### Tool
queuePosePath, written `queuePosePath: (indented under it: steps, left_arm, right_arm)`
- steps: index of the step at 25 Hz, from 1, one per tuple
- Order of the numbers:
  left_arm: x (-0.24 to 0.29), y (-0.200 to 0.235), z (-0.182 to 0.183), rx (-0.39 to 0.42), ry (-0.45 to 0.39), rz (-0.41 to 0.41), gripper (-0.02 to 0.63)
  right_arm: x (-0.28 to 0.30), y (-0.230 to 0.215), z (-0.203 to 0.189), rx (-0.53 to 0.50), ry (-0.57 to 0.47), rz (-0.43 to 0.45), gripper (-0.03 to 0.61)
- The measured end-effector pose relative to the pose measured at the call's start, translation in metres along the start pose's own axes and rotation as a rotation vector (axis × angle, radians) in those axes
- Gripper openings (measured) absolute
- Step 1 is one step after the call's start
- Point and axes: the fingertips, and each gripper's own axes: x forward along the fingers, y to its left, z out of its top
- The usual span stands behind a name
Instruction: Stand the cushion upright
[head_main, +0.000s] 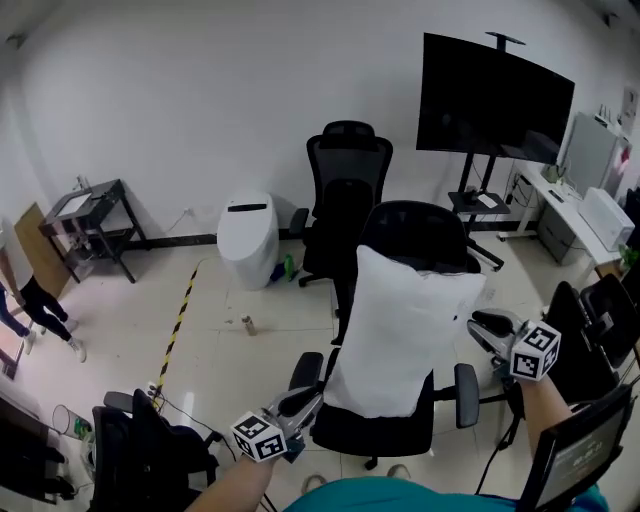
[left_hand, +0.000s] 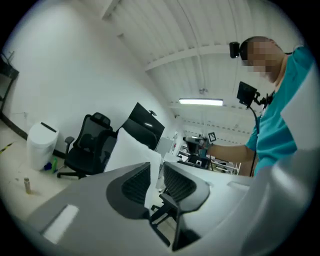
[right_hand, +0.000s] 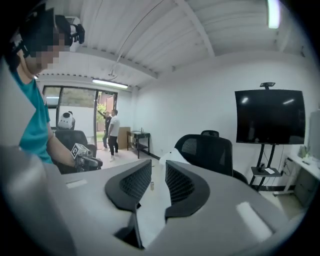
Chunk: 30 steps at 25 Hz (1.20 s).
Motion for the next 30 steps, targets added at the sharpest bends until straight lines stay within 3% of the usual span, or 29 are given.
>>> queuePosePath:
  steps: [5, 9, 12, 18, 30]
  left_arm:
    - [-0.031, -0.006, 0.044, 0.071, 0.013, -0.032, 0.012]
    - [-0.042, -0.014, 0.039, 0.122, 0.089, -0.045, 0.012]
    - [-0.047, -0.036, 0.032, 0.135, 0.109, -0.047, 0.011]
    - [-0.074, -0.113, 0.003, 0.153, 0.091, -0.018, 0.011]
    - [-0.148, -0.291, -0.063, 0.116, 0.033, 0.108, 0.011]
  right_arm:
    - [-0.032, 0.053, -0.028, 0.102, -0.157, -0.125, 0.003]
    - [-0.053, 0.088, -0.076, 0.219, -0.183, -0.265, 0.003]
    - [-0.069, 0.117, -0.115, 0.301, -0.17, -0.3, 0.002]
    - [-0.132, 0.156, -0.145, 0.303, -0.151, -0.293, 0.002]
    - [-0.257, 0.252, -0.157, 0.183, -0.072, -0.115, 0.002]
